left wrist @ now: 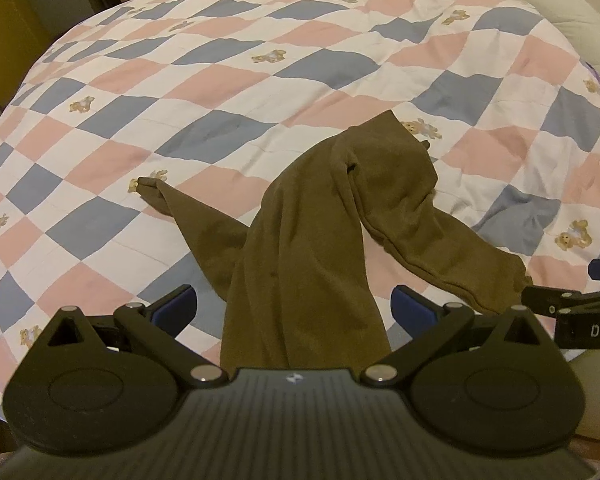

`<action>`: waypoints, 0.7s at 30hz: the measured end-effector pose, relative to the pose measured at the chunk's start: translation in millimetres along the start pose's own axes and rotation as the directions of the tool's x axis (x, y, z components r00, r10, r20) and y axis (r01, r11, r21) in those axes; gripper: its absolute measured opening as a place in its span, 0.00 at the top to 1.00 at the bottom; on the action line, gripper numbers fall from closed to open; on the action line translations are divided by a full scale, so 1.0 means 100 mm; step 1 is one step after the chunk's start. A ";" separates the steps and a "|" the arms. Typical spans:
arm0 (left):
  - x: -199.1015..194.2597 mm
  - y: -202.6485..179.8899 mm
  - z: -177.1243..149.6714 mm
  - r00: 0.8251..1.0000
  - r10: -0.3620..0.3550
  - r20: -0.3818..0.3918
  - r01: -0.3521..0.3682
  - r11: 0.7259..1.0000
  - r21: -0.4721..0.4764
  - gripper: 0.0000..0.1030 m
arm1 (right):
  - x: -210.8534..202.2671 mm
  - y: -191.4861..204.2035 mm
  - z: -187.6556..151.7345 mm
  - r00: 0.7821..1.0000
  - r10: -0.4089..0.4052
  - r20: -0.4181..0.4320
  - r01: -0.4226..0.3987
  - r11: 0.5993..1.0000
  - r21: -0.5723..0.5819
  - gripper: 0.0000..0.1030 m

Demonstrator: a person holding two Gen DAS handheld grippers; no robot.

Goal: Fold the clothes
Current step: 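Grasp the shirt hem with the left gripper while the right gripper grasps another hem edge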

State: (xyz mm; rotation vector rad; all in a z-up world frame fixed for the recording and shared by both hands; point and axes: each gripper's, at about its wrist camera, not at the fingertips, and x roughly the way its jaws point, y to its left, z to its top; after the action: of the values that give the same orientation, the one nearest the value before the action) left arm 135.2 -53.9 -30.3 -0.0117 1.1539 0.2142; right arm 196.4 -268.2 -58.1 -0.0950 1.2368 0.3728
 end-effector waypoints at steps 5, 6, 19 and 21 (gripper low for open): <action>0.13 -0.02 0.06 1.000 0.003 0.005 -0.003 1.000 0.031 0.01 | 0.07 -0.08 0.05 0.996 0.065 0.059 -0.067 0.997 0.037 0.01; 0.16 -0.02 0.08 1.000 0.000 0.005 0.000 0.999 0.039 0.01 | 0.10 -0.10 0.07 0.995 0.072 0.066 -0.076 0.996 0.053 0.01; 0.89 -0.21 0.38 0.995 -0.095 -0.040 0.102 0.971 0.218 0.20 | 0.56 -0.22 0.15 0.990 0.094 0.102 -0.110 0.980 0.166 0.03; 1.03 -0.21 0.46 0.993 -0.108 -0.057 0.118 0.968 0.222 0.24 | 0.67 -0.24 0.19 0.990 0.101 0.094 -0.116 0.977 0.177 0.08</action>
State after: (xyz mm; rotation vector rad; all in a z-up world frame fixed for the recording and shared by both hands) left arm 220.4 -52.4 -107.1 0.1182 1.2122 -0.0193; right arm 239.5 -270.1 -117.7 0.1450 1.1899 0.3530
